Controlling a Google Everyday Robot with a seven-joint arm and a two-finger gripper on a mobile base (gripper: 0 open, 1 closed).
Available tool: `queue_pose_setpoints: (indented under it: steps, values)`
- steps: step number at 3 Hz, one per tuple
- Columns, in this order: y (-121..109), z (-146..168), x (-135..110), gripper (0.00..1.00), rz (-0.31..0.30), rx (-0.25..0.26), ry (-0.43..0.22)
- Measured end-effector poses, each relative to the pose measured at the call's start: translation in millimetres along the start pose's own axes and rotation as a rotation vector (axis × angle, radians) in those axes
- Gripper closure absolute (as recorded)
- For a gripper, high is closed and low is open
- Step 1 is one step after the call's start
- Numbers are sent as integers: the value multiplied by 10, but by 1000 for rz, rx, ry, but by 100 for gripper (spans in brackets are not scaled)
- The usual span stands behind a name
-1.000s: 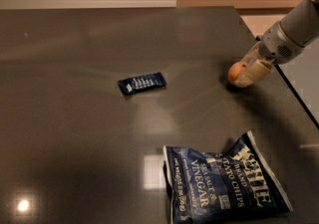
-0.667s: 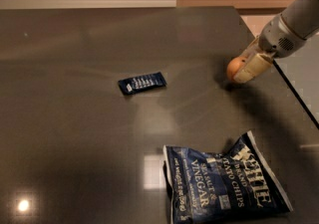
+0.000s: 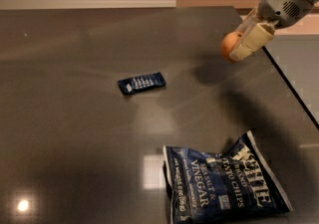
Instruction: Pick orange
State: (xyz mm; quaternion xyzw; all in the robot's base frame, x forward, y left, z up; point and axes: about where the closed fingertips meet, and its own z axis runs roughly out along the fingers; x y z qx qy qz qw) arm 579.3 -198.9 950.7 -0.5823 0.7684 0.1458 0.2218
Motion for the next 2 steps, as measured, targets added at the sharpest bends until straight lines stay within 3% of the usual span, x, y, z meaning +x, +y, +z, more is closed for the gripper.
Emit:
queue_pose_setpoints:
  steps: [1, 2]
  values:
    - [3, -214, -310, 100, -41, 35, -49]
    - [-48, -194, -346, 100, -41, 51, -59]
